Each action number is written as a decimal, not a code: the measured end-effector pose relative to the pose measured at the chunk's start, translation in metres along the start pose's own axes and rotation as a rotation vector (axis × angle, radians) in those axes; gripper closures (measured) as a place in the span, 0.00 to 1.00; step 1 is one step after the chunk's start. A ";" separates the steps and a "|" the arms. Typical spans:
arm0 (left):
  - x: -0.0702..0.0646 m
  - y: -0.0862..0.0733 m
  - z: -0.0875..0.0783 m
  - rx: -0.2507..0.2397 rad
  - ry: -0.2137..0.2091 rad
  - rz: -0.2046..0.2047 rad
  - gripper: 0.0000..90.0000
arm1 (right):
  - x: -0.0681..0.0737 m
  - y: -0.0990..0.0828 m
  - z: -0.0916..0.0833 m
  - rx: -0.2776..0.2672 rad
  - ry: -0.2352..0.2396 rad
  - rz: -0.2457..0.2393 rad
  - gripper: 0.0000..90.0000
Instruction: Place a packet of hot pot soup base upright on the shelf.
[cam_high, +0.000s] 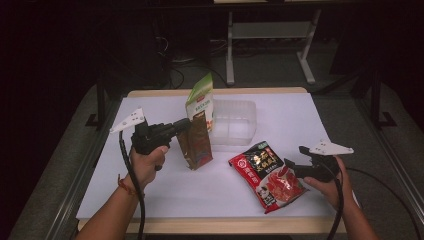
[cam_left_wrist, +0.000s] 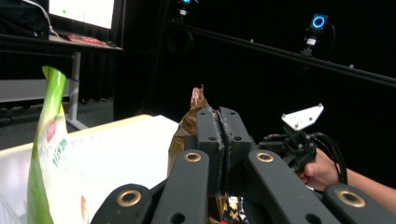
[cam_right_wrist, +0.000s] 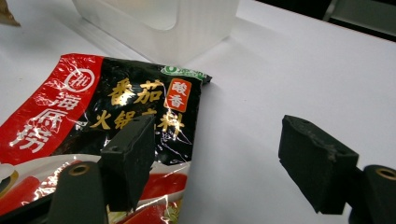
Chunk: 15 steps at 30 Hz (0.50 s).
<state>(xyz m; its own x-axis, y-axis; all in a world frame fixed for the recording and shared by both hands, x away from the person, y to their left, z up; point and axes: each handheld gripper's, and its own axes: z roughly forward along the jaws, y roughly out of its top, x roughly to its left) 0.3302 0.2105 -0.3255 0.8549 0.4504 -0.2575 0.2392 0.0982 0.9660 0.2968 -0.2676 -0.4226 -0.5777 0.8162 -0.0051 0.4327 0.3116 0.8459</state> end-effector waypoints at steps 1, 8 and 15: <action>0.000 0.002 0.002 -0.005 0.008 0.004 0.99 | 0.000 0.000 0.000 0.000 0.000 0.000 0.29; 0.000 0.016 0.019 -0.027 0.005 0.021 0.98 | 0.002 0.001 -0.001 -0.002 0.002 -0.003 0.29; 0.002 0.028 0.038 -0.032 0.016 0.037 0.99 | 0.001 -0.001 -0.001 -0.001 0.001 0.003 0.29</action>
<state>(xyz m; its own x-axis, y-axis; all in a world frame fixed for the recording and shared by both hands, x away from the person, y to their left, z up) 0.3562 0.1810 -0.3004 0.8554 0.4681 -0.2218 0.1927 0.1099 0.9751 0.2953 -0.2679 -0.4225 -0.5772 0.8166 -0.0015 0.4340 0.3084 0.8465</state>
